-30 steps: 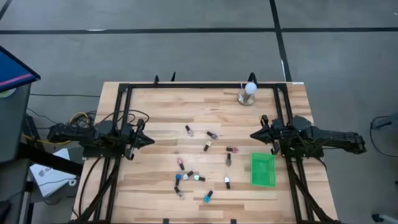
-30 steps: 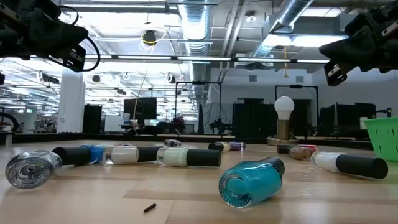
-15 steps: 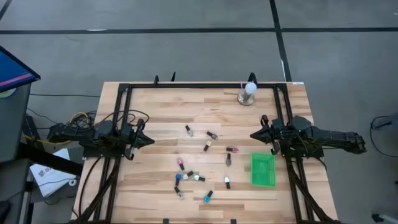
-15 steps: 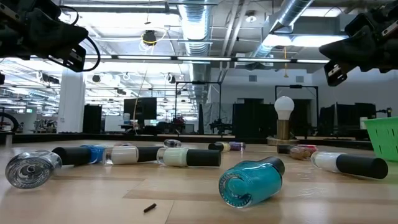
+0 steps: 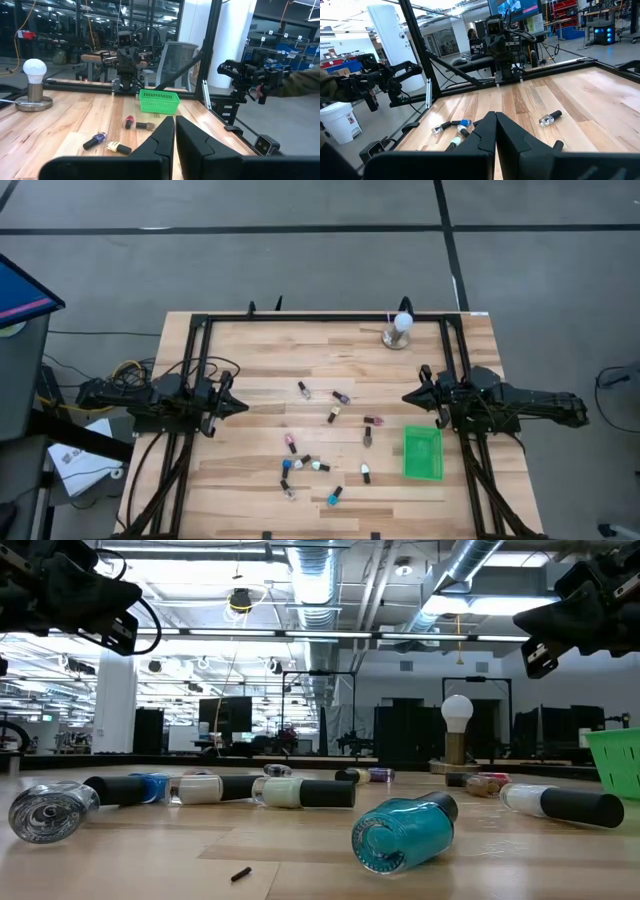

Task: Pick & Place Nail Polish
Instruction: Put the red nail polish into the green bin

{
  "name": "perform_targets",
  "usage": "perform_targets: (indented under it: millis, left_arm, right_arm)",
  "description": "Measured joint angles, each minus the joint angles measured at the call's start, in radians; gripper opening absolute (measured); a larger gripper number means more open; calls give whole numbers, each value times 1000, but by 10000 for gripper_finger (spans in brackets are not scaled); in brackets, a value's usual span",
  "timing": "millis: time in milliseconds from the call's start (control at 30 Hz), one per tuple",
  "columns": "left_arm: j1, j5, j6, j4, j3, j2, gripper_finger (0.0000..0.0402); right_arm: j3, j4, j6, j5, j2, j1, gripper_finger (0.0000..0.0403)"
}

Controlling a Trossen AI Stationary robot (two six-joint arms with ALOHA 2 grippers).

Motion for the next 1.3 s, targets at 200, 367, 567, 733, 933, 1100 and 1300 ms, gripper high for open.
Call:
perform_targets:
  millis: [200,367,567,733,933,1100,1300]
  left_arm:
    - [0,0,0,13,0,0,13]
    - [0,0,0,28,0,0,13]
    - [0,-1,0,36,0,0,13]
    - [0,-13,1,42,0,0,13]
    - [0,-15,0,55,0,0,13]
    - [0,-17,0,64,0,0,13]
    - [0,-17,0,75,0,0,13]
  right_arm:
    - [0,82,327,0,1,-1,0]
    - [0,275,635,50,0,-1,0]
    - [1,409,833,265,0,-1,0]
    - [40,405,798,426,17,-1,0]
    - [205,408,556,445,167,-1,0]
    - [440,232,331,406,434,3,0]
    - [792,-369,196,275,779,5,0]
